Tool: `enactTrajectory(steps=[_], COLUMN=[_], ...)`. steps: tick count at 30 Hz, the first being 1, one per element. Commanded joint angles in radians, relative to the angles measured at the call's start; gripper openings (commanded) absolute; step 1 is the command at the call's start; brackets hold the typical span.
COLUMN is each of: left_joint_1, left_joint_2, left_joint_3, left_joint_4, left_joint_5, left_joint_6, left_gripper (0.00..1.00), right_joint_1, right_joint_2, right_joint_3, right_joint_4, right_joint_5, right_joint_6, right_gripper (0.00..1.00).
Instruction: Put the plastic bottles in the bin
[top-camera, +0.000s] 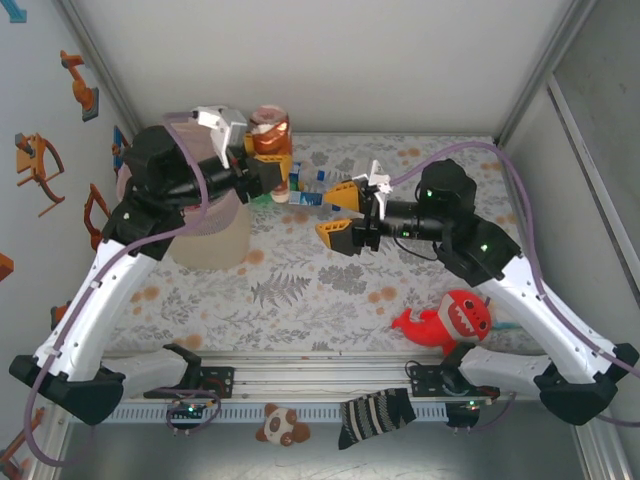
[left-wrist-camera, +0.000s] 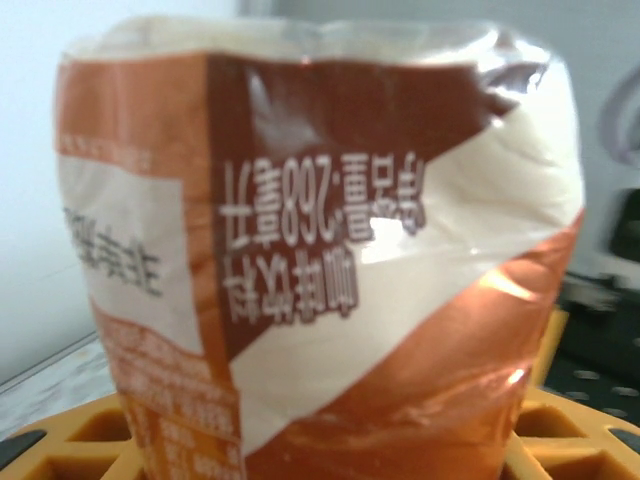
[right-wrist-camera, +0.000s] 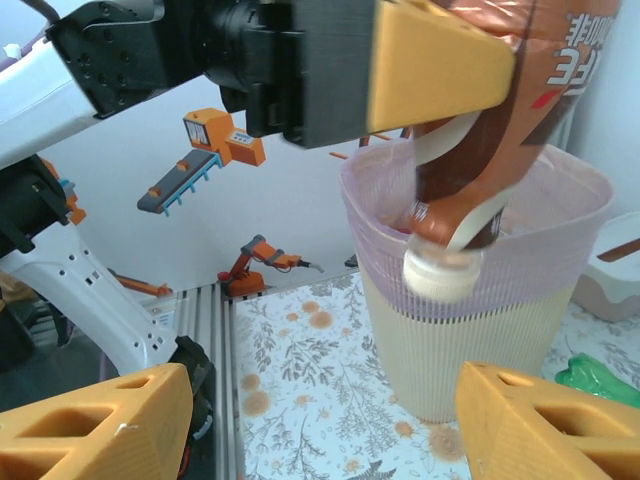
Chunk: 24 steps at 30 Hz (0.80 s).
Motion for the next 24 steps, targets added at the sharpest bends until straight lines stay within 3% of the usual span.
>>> enactTrajectory(steps=[1, 11, 17, 24], left_joint_1=[0.084, 0.37, 0.442, 0.491], left_joint_2=[-0.01, 0.09, 0.174, 0.245], left_joint_3=[0.042, 0.18, 0.23, 0.21], left_joint_4=[-0.138, -0.492, -0.659, -0.759], left_joint_5=[-0.107, -0.21, -0.341, -0.384], left_joint_6=[0.001, 0.066, 0.147, 0.172], left_gripper=[0.5, 0.5, 0.5, 0.5], right_joint_1=[0.004, 0.005, 0.004, 0.004], right_joint_2=[-0.011, -0.001, 0.009, 0.02], right_joint_3=[-0.014, -0.011, 0.005, 0.008], right_joint_4=[-0.039, -0.056, -0.083, -0.084], right_joint_5=[0.041, 0.044, 0.046, 0.048], right_joint_6=[-0.033, -0.044, -0.056, -0.058], right_gripper=[0.69, 0.69, 0.69, 0.7])
